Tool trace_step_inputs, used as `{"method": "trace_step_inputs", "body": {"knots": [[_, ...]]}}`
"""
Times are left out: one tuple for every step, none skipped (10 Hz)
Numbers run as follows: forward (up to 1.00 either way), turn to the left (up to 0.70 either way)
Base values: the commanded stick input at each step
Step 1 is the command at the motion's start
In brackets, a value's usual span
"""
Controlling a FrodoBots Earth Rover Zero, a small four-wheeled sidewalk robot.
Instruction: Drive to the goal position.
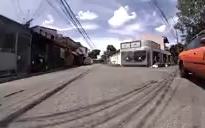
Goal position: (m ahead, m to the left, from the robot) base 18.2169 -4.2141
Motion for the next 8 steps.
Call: {"method": "trace_step_inputs", "body": {"knots": [[0.7,0.12],[0.7,0.12],[0.7,0.12],[0.7,0.12],[0.7,0.12],[0.7,0.12],[0.7,0.12],[0.7,0.12]]}}
